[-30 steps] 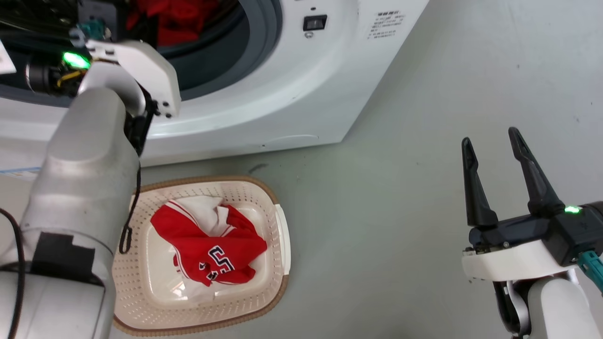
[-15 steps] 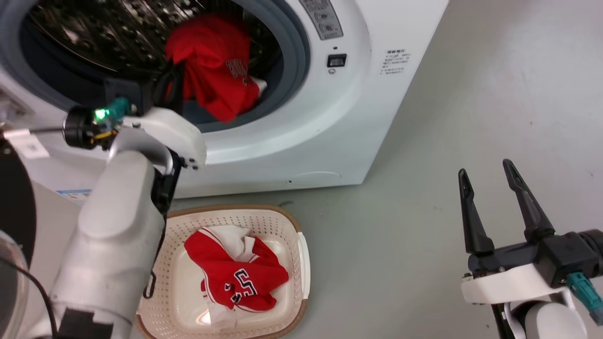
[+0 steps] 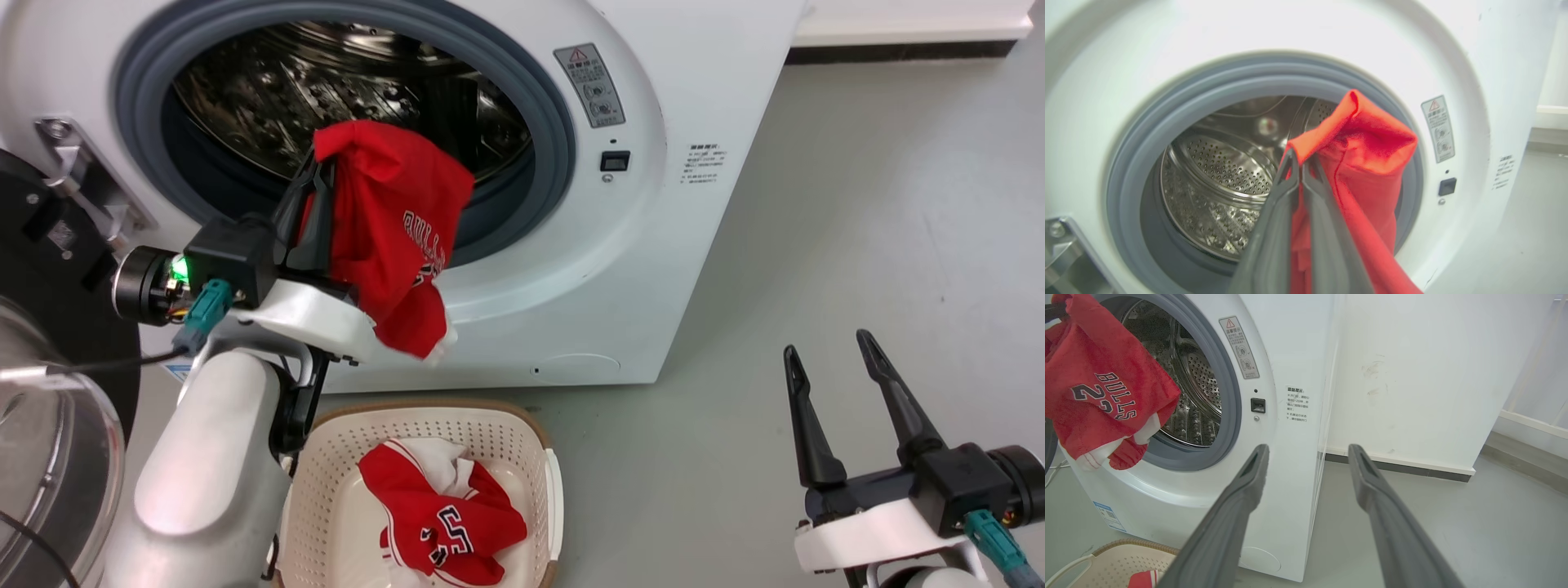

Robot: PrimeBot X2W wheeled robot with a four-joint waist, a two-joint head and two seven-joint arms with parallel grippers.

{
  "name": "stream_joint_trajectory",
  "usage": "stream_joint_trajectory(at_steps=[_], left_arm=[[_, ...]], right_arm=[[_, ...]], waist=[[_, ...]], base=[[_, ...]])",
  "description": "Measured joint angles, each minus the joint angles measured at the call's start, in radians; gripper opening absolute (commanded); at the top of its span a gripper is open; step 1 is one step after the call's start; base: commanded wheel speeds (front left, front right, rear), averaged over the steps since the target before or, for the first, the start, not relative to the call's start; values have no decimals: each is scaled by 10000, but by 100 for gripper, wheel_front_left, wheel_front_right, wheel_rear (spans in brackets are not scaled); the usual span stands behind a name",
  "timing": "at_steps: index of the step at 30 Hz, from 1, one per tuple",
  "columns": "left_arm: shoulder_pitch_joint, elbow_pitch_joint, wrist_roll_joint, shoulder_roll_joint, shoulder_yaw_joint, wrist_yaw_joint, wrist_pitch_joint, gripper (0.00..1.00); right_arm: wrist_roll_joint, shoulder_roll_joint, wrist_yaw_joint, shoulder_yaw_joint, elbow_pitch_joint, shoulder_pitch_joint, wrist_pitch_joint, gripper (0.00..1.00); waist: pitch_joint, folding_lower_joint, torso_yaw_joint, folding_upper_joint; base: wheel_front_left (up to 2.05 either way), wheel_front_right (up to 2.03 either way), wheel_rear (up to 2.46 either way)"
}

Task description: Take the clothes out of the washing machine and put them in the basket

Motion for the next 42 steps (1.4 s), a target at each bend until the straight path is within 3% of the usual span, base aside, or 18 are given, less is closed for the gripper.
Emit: stream_joint_trajectory(at_steps=[5,17,23,31,42], left_arm=[[810,-1862,0,234,86,443,355,0],[2593,-4665,188,648,-88,1011,1229,0],[3412,-4980,173,794,-288,1053,1459,0],[4308,-4353,23,786,-811,920,1524,0],[3805,-560,-462,161,-1189,263,848,0]], right_arm=[[4,-2,0,31,54,247,-2,100],[82,-4,0,92,79,672,0,100],[94,-2,0,52,65,707,0,100],[56,-2,0,-40,-29,485,0,100],[-102,0,0,-77,-299,-583,0,100]], waist=[[-455,1,209,0],[-1052,1,343,0],[-962,1,385,0],[-462,1,442,0],[1059,3,337,-1]], base=[[0,0,0],[0,0,0],[0,0,0],[0,0,0],[0,0,0]])
